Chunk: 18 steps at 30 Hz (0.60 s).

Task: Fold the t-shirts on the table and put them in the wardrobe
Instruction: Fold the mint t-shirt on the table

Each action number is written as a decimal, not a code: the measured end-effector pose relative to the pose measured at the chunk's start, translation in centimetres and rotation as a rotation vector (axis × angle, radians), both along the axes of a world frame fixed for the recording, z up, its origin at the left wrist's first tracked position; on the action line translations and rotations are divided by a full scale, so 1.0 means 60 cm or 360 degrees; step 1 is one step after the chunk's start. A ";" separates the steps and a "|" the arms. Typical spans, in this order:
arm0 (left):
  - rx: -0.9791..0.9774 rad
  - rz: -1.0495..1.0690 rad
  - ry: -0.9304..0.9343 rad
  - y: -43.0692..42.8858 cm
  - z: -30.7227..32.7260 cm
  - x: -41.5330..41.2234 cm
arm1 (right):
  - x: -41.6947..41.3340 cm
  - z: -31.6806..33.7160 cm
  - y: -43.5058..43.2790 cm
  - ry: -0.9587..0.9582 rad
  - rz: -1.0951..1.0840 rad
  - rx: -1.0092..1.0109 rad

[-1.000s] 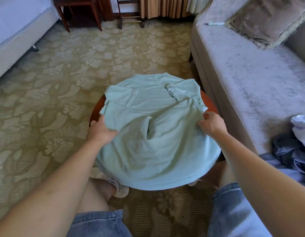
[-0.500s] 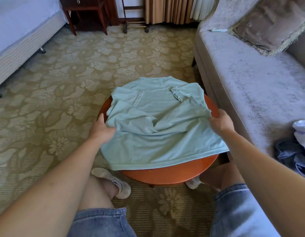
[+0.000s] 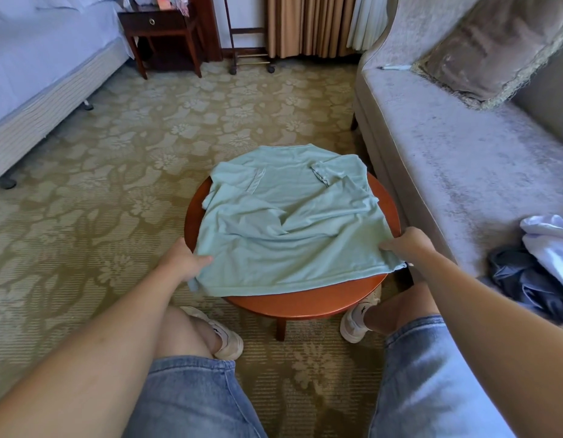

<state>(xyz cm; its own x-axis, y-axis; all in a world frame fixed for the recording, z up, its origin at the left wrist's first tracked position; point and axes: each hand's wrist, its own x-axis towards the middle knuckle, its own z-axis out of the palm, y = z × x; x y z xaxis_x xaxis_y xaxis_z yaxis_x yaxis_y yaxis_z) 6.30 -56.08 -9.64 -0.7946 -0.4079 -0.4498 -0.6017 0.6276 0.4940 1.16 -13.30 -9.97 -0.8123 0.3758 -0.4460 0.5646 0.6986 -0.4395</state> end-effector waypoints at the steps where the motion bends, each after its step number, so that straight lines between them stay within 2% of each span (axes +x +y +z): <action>1: 0.0000 0.0026 0.0059 0.000 0.003 0.003 | 0.004 -0.002 0.002 -0.0001 -0.0047 -0.0047; 3: -0.0008 0.0023 0.0110 0.008 0.017 0.007 | 0.010 -0.007 0.009 0.0016 -0.0153 -0.0207; 7: 0.0075 -0.0061 0.0029 0.024 0.033 0.004 | 0.019 -0.011 0.015 0.0059 -0.0235 -0.0481; 10: 0.0109 -0.0137 -0.0022 0.031 0.036 0.001 | 0.020 -0.007 0.015 0.0137 -0.0205 -0.0536; 14: 0.0124 -0.0170 0.0082 0.041 0.034 0.004 | 0.018 0.002 0.010 0.0344 -0.0136 -0.0513; 18: 0.0191 -0.0229 0.0177 0.044 0.029 0.002 | 0.016 0.005 0.002 0.0411 -0.0138 -0.0701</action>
<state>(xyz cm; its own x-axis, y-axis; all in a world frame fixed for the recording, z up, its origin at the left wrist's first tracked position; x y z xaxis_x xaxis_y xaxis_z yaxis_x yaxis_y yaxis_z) 6.40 -53.43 -7.91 -0.8882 -0.2354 -0.3946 -0.4478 0.6361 0.6284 2.14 -13.20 -9.67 -0.8911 0.2682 -0.3661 0.4463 0.3713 -0.8142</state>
